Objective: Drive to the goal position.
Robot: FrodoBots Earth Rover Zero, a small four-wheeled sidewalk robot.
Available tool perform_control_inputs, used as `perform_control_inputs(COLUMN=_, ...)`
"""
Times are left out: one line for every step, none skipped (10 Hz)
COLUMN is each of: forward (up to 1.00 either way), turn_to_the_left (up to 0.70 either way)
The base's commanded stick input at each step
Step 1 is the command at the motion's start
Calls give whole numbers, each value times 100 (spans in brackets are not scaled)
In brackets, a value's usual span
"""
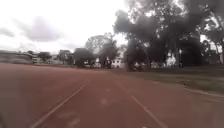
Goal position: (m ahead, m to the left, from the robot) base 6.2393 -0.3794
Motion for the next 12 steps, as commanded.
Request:
perform_control_inputs(forward=67, turn_to_the_left=0)
perform_control_inputs(forward=67, turn_to_the_left=0)
perform_control_inputs(forward=67, turn_to_the_left=0)
perform_control_inputs(forward=67, turn_to_the_left=0)
perform_control_inputs(forward=67, turn_to_the_left=0)
perform_control_inputs(forward=67, turn_to_the_left=0)
perform_control_inputs(forward=67, turn_to_the_left=0)
perform_control_inputs(forward=67, turn_to_the_left=0)
perform_control_inputs(forward=67, turn_to_the_left=0)
perform_control_inputs(forward=67, turn_to_the_left=0)
perform_control_inputs(forward=67, turn_to_the_left=0)
perform_control_inputs(forward=67, turn_to_the_left=0)
